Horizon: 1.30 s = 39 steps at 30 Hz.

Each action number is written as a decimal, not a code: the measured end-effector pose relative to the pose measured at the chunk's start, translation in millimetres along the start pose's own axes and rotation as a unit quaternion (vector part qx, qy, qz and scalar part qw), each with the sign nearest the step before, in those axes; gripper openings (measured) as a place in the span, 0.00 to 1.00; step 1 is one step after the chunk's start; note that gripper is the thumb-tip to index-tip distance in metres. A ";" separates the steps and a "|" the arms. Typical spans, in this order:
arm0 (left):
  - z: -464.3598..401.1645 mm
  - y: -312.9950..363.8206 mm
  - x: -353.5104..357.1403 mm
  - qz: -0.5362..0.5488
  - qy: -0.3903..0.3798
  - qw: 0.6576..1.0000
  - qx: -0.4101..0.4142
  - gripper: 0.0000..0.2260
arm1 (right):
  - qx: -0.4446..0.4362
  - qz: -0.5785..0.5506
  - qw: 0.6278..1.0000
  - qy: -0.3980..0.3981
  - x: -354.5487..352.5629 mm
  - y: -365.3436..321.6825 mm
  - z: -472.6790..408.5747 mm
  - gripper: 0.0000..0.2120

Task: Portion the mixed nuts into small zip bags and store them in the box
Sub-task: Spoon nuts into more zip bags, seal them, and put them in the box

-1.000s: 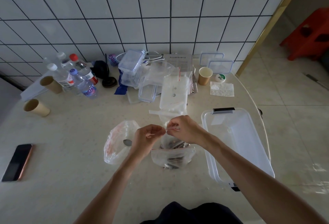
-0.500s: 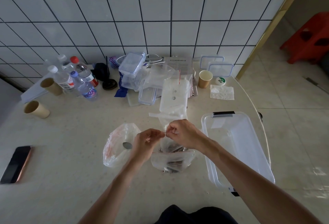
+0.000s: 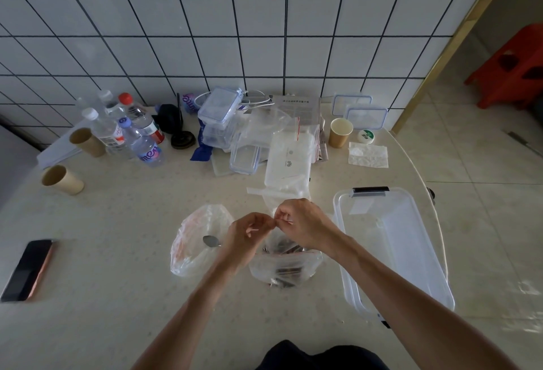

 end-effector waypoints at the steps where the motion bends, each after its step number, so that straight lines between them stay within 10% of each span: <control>1: -0.4 0.6 -0.6 0.001 0.002 1.000 0.002 0.04 | 0.001 -0.004 1.000 0.001 0.2 0.3 0.3 0.06; 39: 5.0 10.1 -13.9 -0.054 -0.007 0.999 0.003 0.04 | -0.086 0.039 0.995 0.042 -21.1 20.5 20.2 0.08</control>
Point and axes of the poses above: each hand's wrist, its own z-axis away from the middle knuckle, its own x-axis out of the palm, y = z × x, the point moved 10 cm from there along -z, towards the middle knuckle, and after that the axes turned 2 degrees about y, right-handed, at the moved point
